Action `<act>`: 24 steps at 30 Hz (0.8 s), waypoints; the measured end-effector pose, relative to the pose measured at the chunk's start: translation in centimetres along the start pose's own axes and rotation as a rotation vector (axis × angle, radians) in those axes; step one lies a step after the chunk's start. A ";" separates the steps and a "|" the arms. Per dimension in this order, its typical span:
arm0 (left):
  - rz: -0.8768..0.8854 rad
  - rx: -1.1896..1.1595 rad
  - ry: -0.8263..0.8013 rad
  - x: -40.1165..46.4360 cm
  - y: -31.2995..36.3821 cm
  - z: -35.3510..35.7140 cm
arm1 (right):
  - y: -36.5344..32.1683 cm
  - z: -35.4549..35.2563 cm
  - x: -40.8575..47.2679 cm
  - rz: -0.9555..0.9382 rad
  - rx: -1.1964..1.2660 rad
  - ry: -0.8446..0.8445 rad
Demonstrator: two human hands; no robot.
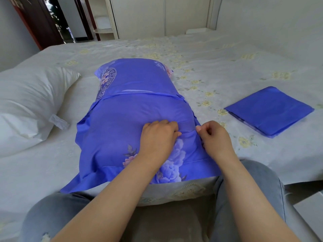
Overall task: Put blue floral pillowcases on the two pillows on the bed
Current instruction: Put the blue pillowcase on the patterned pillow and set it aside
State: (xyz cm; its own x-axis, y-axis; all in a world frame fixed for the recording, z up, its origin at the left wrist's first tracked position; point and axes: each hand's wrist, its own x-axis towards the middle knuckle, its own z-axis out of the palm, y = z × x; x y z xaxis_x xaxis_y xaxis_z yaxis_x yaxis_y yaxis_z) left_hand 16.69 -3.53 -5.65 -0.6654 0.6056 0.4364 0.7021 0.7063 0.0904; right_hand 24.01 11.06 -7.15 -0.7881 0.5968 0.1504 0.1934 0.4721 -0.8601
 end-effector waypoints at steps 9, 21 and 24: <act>-0.086 -0.107 0.142 0.5 -0.1 1.0 | 1.3 -1.5 -1.0 0.099 -0.027 -0.252; -0.074 0.023 -0.105 0.3 0.3 1.7 | -2.1 2.3 -0.7 0.294 0.841 0.024; -0.194 -0.104 -0.129 0.3 -0.6 1.4 | -2.4 4.0 -1.0 0.240 0.795 0.034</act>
State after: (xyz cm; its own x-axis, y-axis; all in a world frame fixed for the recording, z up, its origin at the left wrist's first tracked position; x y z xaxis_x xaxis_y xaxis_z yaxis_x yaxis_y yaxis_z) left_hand 15.69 -3.30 -6.80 -0.8122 0.5093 0.2845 0.5763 0.7763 0.2556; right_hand 21.99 6.75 -7.14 -0.7575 0.6482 -0.0772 -0.1267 -0.2620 -0.9567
